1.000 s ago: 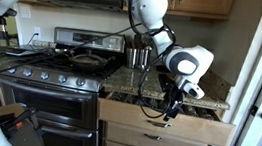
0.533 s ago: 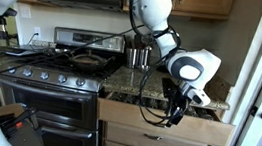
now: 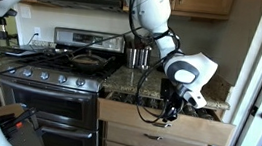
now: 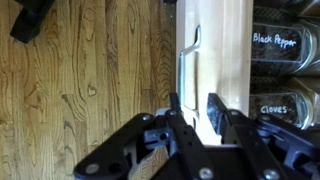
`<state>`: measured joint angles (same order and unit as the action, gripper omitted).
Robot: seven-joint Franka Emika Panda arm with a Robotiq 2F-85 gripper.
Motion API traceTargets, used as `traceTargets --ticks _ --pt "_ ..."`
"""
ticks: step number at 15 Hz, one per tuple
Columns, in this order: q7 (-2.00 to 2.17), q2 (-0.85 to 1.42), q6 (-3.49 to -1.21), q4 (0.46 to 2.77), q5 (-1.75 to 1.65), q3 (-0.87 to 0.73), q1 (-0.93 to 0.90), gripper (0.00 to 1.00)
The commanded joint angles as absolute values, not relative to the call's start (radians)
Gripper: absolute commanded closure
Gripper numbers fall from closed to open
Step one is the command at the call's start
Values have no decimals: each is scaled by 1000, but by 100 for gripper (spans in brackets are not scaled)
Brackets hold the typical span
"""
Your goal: Close the drawer on the right
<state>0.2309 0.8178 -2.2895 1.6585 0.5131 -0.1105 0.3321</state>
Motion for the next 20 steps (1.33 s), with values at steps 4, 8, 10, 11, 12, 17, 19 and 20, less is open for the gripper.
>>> traceTargets --ticks 4,8,10,11,12,17,19,20 --pt "271 898 -2317 1586 551 -74 344 100" --pt "255 898 -2321 1575 562 -57 349 100" --pt "253 900 -2319 1567 567 -49 350 100" --pt "253 902 -2320 1563 569 -46 349 100" --pt "249 906 -2322 1556 572 -41 349 100" --pt "262 942 -2305 1484 579 -17 345 100" --pt "263 956 -2304 1454 579 -7 342 100" --pt "262 962 -2303 1442 581 -1 342 100"
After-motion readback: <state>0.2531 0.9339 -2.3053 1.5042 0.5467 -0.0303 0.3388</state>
